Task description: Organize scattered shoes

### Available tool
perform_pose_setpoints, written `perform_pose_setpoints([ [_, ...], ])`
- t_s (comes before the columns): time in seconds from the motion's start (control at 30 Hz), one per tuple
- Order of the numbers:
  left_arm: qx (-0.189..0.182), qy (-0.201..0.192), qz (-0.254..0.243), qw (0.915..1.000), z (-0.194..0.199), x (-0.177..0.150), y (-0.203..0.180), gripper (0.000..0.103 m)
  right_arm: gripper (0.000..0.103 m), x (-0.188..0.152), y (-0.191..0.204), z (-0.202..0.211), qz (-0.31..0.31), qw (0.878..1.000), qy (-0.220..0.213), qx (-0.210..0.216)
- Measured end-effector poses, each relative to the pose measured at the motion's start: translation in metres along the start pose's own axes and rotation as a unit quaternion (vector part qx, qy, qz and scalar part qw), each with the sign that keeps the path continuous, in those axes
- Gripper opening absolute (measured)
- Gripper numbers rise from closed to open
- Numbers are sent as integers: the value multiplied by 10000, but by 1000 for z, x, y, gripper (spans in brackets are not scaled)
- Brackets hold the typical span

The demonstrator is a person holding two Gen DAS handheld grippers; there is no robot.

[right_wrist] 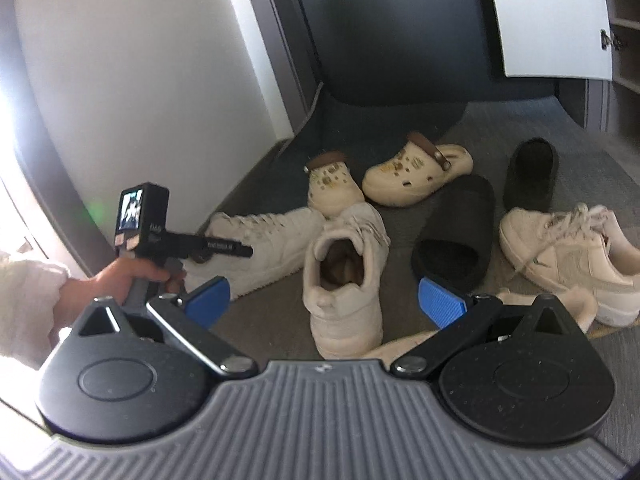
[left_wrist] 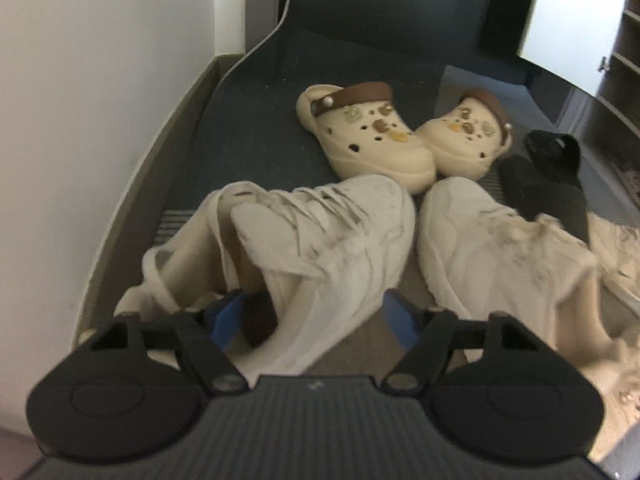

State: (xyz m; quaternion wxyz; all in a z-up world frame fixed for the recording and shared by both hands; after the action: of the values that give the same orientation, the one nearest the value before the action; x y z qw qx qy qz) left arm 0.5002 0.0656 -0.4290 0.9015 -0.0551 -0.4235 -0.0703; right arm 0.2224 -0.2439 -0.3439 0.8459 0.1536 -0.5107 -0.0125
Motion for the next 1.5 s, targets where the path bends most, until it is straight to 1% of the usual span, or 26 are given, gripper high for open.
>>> perform_pose_setpoints([
  [0.03, 31, 1, 7, 10000, -4, 1, 1, 58, 103, -1, -3, -2, -27, 10000, 36, -39],
  [0.07, 35, -48, -11, 10000, -4, 1, 0, 57, 103, -2, -5, -3, -35, 10000, 50, -57],
  [0.13, 43, -143, -54, 9999, -6, 2, -3, 51, 103, -3, -9, -5, -92, 9999, 87, -114],
  [0.2, 57, -198, -192, 9996, -3, 1, -9, 46, 103, -5, -11, -7, -116, 9998, 106, -131],
  [0.3, -27, -252, -417, 9988, 5, -3, -16, 41, 103, -4, -12, -6, -170, 9997, 118, -119],
  [0.33, -93, -255, -495, 9984, 9, -4, -17, 37, 103, -3, -12, -5, -174, 9997, 112, -112],
  [0.43, -230, -318, -712, 9967, 27, -5, -19, 30, 103, -1, -10, -2, -142, 9998, 60, -93],
  [0.57, -445, -433, -786, 9950, 63, -9, -18, 29, 103, 4, -8, 9, -105, 9999, -90, -71],
  [0.63, -571, -465, -946, 9928, 84, -14, -20, 28, 103, 5, -7, 13, -128, 9998, -108, -73],
  [0.67, -596, -471, -987, 9922, 88, -15, -20, 28, 103, 6, -6, 18, -137, 9998, -131, -62],
  [0.77, -889, -488, -1376, 9853, 132, -31, -30, 28, 103, 6, -2, 27, -84, 9998, -173, -27],
  [0.83, -1025, -498, -1468, 9826, 146, -36, -34, 28, 103, 4, 0, 35, -59, 9998, -214, -17],
  [0.97, -1443, -441, -1640, 9748, 197, -62, -50, 28, 103, -1, 4, 48, -74, 9998, -203, -23],
  [1.0, -1476, -424, -1651, 9742, 201, -65, -51, 28, 103, -4, 5, 52, -74, 9998, -192, -27],
  [1.1, -1659, -325, -1825, 9686, 227, -90, -60, 28, 103, -7, 9, 63, -25, 9998, -175, -17],
  [1.2, -1824, -254, -1906, 9642, 245, -112, -67, 28, 103, -13, 13, 74, 18, 9999, -152, -9],
  [1.4, -2231, -287, -2035, 9529, 267, -141, -85, 28, 103, -23, 18, 87, 91, 9999, -82, -20],
  [1.47, -2247, -308, -1993, 9533, 271, -147, -91, 28, 103, -30, 18, 92, 184, 9998, -22, -75],
  [1.5, -2239, -301, -1922, 9550, 269, -150, -93, 28, 103, -33, 17, 91, 196, 9997, 11, -118],
])
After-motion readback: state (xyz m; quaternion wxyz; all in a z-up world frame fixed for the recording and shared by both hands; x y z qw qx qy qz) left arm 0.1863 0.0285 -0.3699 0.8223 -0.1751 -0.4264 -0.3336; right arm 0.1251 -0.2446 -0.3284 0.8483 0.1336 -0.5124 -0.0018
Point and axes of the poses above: each gripper's, at about its wrist camera, not at the fingertips, and z roughly against the way its jaws point, y to its left, x to its top, the point moved 2 cm from there along -z, roughly the way its jaws point, and after that the axes turned 10 degrees about -y, right-handed, at the moved point
